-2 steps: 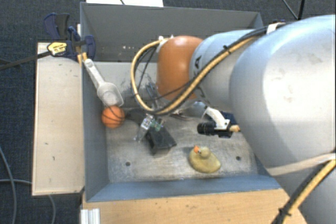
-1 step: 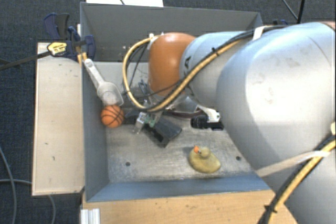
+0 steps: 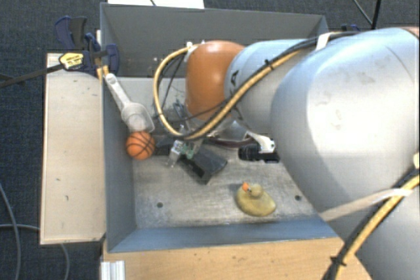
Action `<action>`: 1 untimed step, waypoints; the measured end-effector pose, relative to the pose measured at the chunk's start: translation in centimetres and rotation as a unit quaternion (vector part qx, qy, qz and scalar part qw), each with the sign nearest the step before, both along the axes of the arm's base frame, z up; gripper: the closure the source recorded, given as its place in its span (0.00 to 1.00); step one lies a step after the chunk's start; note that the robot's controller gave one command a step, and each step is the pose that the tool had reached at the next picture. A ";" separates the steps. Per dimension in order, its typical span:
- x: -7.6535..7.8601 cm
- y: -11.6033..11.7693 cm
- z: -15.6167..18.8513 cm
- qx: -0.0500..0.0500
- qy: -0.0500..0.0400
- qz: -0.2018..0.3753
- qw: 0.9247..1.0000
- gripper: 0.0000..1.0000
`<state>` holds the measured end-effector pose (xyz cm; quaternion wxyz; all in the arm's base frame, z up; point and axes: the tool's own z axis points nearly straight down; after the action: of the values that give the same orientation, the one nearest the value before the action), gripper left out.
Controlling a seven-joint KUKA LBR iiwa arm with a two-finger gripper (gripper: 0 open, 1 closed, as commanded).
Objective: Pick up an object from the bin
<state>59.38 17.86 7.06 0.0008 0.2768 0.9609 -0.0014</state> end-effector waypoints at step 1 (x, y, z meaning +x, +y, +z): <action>-0.2 -0.1 7.1 0.001 0.003 0.000 1.000 1.00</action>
Offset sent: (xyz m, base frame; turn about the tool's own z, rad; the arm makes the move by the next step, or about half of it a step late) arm -0.0002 0.0000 0.0500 0.0000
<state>59.22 17.74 14.16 -0.0027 0.2770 0.9609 -0.0015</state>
